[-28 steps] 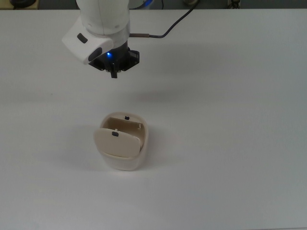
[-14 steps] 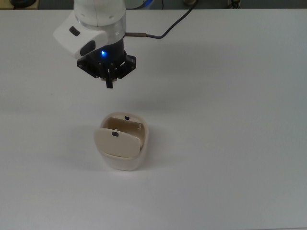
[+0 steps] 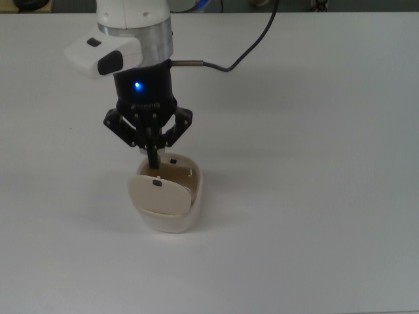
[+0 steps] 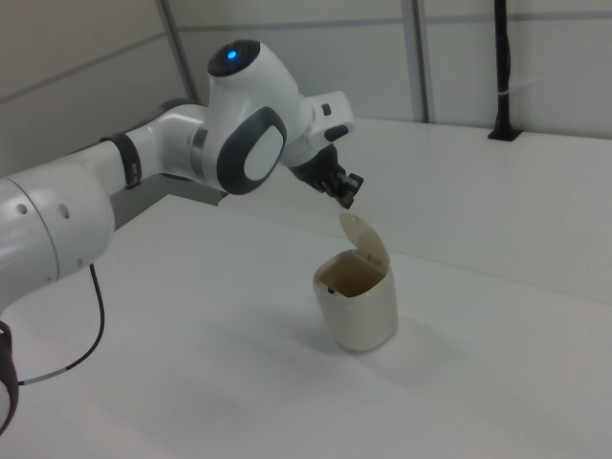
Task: Close the trash can
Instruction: 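Lower the gripper onto the raised lid and push it forward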
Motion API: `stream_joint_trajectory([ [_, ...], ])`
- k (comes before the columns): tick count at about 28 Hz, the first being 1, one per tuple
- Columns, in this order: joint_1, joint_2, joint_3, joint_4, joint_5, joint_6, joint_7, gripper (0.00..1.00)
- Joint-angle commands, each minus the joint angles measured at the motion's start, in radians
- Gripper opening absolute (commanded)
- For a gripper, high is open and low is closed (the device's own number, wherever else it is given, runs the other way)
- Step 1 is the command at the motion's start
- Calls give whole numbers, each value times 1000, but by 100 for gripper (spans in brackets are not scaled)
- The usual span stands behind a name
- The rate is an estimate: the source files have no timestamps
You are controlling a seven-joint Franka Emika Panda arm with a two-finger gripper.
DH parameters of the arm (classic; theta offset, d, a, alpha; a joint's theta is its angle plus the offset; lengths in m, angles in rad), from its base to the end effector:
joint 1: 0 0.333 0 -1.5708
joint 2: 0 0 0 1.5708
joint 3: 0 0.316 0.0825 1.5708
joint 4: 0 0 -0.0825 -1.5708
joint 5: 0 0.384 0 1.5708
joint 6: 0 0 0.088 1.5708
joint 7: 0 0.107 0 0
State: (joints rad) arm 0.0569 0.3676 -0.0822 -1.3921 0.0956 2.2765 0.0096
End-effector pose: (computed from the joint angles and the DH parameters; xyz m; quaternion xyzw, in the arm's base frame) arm 0.7124 -0.0051 0.5584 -0.9657 0.0311 -0.2562 0.0275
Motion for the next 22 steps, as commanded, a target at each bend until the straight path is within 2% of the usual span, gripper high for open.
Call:
stream_joint_trajectory([
  [1, 1, 39, -2, 1, 18, 93, 29, 0],
  [6, 3, 60, -1, -1, 18, 155, 29, 0],
  [14, 3, 59, 1, -10, 10, 150, 27, 0],
  [17, 4, 57, 2, -37, 10, 146, 27, 0],
  [22, 4, 56, 4, -50, 10, 34, 27, 0],
])
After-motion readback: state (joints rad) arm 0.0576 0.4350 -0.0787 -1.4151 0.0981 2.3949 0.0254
